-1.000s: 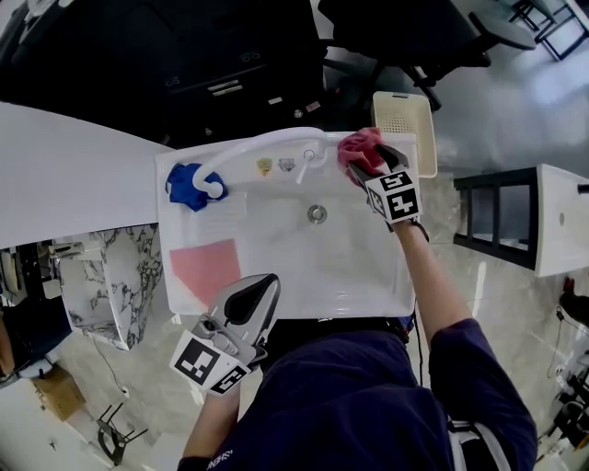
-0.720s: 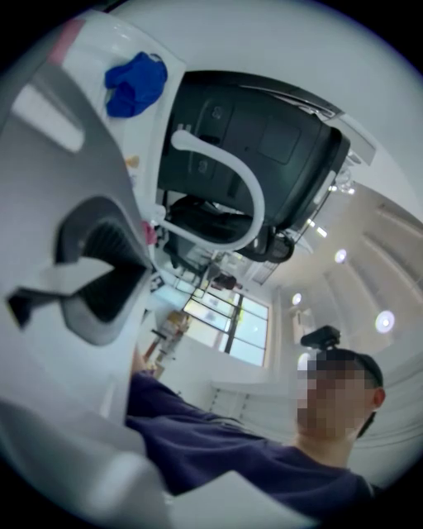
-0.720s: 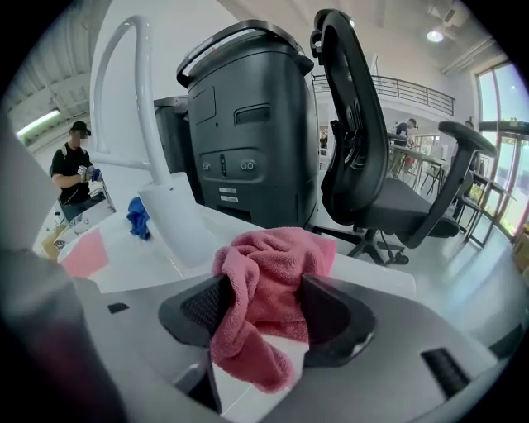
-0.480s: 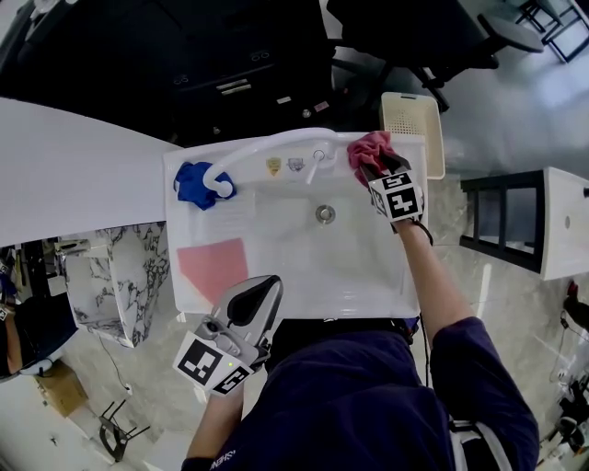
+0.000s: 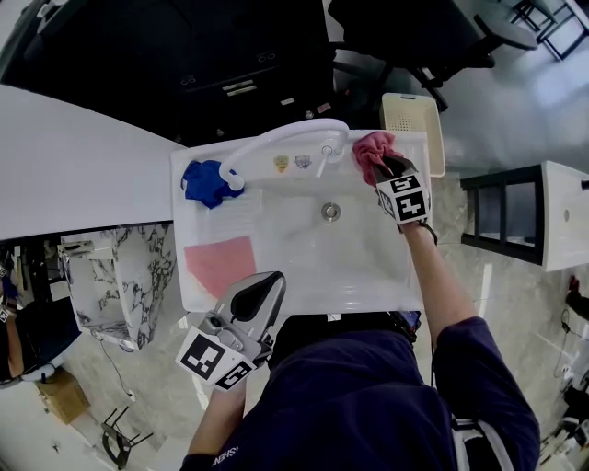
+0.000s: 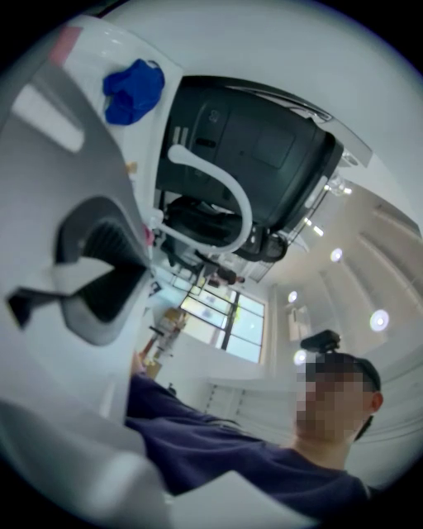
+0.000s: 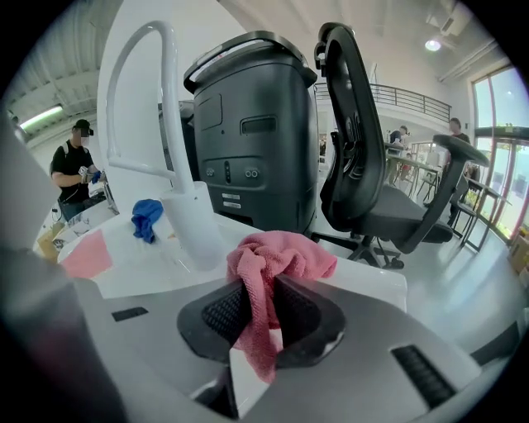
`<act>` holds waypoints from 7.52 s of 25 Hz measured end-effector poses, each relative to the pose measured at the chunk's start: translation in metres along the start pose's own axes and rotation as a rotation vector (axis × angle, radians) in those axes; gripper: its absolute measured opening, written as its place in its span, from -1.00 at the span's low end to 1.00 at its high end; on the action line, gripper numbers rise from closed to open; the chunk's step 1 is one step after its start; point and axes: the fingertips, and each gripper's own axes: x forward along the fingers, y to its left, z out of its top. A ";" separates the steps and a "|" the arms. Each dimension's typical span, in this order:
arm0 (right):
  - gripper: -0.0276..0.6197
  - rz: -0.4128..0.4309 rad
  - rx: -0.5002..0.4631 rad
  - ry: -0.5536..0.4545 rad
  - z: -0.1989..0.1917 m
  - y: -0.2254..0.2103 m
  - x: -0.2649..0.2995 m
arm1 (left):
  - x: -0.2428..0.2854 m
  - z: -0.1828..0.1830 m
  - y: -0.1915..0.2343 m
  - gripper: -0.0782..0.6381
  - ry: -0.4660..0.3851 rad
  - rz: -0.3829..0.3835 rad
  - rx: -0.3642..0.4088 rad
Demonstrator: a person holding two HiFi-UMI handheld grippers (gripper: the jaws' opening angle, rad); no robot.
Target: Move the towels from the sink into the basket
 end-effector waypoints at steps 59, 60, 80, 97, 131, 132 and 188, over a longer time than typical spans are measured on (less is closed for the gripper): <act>-0.72 -0.096 0.074 -0.404 0.030 0.010 -0.292 | -0.005 -0.019 -0.142 -0.77 -0.013 -0.305 0.161; -0.72 -0.089 0.073 -0.408 0.026 0.007 -0.297 | -0.002 -0.022 -0.151 -0.77 -0.012 -0.301 0.164; -0.72 -0.044 0.034 -0.485 0.016 -0.039 -0.365 | 0.030 -0.033 -0.213 -0.77 -0.038 -0.227 0.206; -0.72 -0.219 0.084 -0.455 0.056 -0.045 -0.335 | 0.040 0.002 -0.132 -0.77 0.003 -0.390 0.265; -0.72 -0.080 0.150 -0.311 0.045 -0.263 -0.144 | 0.167 -0.009 -0.109 -0.77 0.104 -0.065 0.103; -0.72 -0.076 0.154 -0.300 0.041 -0.267 -0.136 | 0.170 -0.010 -0.108 -0.77 0.109 -0.056 0.097; -0.50 -0.067 0.243 0.006 -0.075 -0.317 0.022 | 0.184 -0.052 -0.079 -0.77 0.221 0.132 -0.031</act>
